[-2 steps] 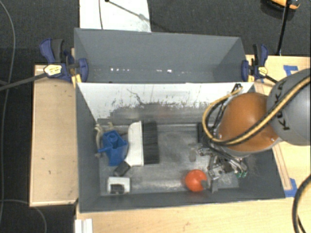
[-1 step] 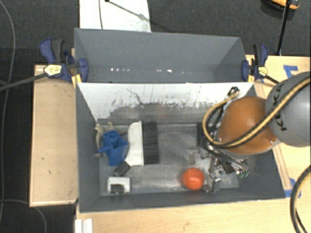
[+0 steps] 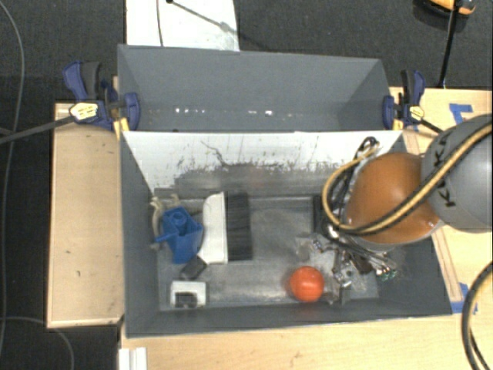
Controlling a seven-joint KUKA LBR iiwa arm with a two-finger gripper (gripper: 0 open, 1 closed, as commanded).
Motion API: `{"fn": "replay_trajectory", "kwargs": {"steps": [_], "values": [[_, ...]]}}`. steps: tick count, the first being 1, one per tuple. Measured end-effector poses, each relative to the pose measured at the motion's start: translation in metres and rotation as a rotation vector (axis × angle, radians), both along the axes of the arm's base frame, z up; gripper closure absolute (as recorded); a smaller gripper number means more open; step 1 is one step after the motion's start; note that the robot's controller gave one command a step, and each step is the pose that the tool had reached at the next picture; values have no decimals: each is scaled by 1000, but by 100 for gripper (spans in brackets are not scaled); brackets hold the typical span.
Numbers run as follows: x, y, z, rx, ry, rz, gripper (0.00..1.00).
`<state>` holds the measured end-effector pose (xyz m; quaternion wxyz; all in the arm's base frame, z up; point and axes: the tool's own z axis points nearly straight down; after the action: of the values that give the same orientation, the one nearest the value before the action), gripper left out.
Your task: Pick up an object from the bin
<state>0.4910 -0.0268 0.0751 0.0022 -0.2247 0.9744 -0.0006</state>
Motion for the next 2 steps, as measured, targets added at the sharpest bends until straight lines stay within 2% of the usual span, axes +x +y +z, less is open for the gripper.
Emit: {"fn": "replay_trajectory", "kwargs": {"steps": [1,2], "values": [[24,-10,-1,0,0,128,0],[19,17,-3,-3,0,442,0]]}}
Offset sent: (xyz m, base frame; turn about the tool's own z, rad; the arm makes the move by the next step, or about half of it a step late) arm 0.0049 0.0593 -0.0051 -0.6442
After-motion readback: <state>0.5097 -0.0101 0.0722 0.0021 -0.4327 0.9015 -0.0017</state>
